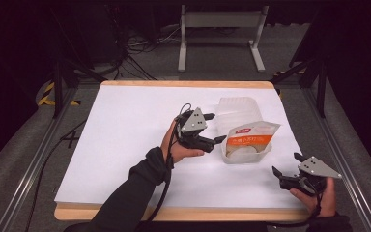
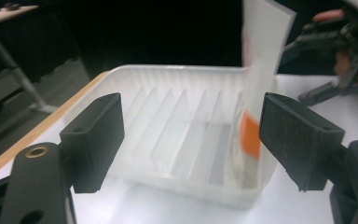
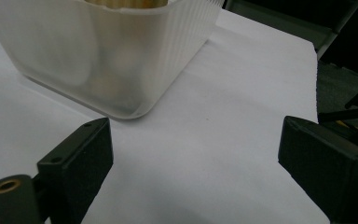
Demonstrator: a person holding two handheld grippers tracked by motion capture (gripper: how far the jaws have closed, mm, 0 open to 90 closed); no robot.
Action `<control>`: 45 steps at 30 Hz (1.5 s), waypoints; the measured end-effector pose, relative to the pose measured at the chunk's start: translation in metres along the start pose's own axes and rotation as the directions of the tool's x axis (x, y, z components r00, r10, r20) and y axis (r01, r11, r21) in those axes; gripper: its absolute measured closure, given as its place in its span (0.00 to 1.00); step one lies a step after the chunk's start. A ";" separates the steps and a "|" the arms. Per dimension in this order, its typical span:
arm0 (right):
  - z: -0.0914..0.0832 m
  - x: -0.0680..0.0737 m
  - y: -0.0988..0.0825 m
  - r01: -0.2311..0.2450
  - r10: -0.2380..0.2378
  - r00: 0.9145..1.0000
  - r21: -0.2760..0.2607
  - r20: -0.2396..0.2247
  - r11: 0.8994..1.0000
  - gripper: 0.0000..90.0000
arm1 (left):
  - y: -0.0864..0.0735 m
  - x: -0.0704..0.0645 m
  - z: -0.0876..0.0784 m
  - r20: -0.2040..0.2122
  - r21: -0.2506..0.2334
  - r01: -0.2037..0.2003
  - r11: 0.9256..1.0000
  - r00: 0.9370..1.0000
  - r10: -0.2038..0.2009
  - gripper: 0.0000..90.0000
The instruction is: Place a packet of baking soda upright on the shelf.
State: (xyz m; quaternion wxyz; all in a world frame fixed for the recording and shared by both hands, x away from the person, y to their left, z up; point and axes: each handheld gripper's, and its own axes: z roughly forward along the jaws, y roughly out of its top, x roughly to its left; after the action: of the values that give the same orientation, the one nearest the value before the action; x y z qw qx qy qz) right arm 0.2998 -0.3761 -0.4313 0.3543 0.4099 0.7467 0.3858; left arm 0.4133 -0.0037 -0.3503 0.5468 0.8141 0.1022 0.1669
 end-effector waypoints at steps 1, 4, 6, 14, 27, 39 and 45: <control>0.000 0.000 0.000 0.000 0.000 1.000 -0.001 0.003 1.000 0.12 | -0.002 0.001 -0.002 -0.002 0.004 0.002 1.000 1.000 -0.002 0.25; -0.001 0.000 0.001 0.003 -0.003 1.000 -0.011 0.004 1.000 0.13 | -0.006 0.002 -0.006 -0.026 0.026 -0.002 1.000 1.000 0.002 0.25; -0.001 0.002 0.002 0.006 -0.006 1.000 -0.013 0.002 1.000 0.13 | -0.010 0.004 -0.010 -0.040 0.042 -0.005 0.999 0.999 0.007 0.24; -0.001 0.006 0.005 0.019 -0.019 1.000 -0.011 -0.016 1.000 0.14 | -0.022 0.008 -0.026 -0.075 0.101 -0.017 0.995 0.997 0.025 0.18; -0.003 0.007 0.006 0.020 -0.021 1.000 -0.014 -0.017 1.000 0.12 | -0.045 0.013 -0.052 -0.125 0.171 -0.029 0.985 0.991 0.051 0.16; -0.004 0.009 0.007 0.039 -0.039 0.999 -0.008 -0.019 0.999 0.12 | -0.073 0.019 -0.076 -0.177 0.214 0.001 0.977 0.983 0.038 0.13; -0.004 0.010 0.007 0.054 -0.054 0.998 -0.002 -0.029 0.999 0.12 | -0.085 0.019 -0.087 -0.181 0.250 -0.002 0.968 0.982 0.048 0.10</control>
State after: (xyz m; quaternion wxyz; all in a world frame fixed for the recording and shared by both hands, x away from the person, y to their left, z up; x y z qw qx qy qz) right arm 0.2950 -0.3655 -0.4256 0.3543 0.3836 0.7623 0.3823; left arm 0.3992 0.1100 -0.3955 0.4262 0.8584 0.1624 0.2347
